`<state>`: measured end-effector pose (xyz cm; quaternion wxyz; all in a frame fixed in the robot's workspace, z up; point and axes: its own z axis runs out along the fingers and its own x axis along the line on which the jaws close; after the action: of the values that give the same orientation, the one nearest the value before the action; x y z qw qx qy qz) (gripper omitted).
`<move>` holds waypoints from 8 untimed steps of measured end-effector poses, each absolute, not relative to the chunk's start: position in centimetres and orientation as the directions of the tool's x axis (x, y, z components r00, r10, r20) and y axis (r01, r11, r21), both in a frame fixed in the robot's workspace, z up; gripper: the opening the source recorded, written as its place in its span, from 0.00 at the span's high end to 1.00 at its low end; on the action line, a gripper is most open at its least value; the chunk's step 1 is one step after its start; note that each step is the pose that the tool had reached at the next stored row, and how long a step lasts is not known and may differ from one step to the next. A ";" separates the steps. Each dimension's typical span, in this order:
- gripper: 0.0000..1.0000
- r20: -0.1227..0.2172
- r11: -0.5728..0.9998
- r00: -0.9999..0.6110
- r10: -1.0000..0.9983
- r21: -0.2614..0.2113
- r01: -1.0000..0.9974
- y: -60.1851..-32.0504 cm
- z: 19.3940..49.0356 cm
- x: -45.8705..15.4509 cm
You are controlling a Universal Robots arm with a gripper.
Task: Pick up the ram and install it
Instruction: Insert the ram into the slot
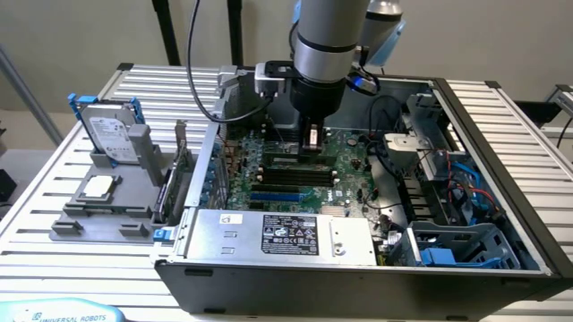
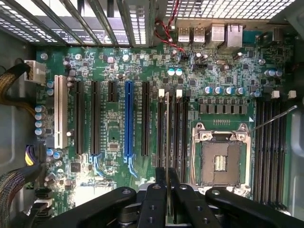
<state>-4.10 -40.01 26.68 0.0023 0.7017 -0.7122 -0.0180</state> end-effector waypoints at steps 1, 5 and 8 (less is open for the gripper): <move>0.87 -0.021 0.015 -0.015 -1.000 0.029 -0.999 -40.0 26.5 -4.1; 0.87 -0.015 0.015 -0.015 -1.000 0.029 -0.999 -40.0 25.8 -4.1; 0.87 -0.009 0.015 -0.015 -1.000 0.028 -1.000 -40.0 25.3 -4.1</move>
<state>-4.10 -40.01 25.31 0.0066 0.7017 -0.7124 -0.0128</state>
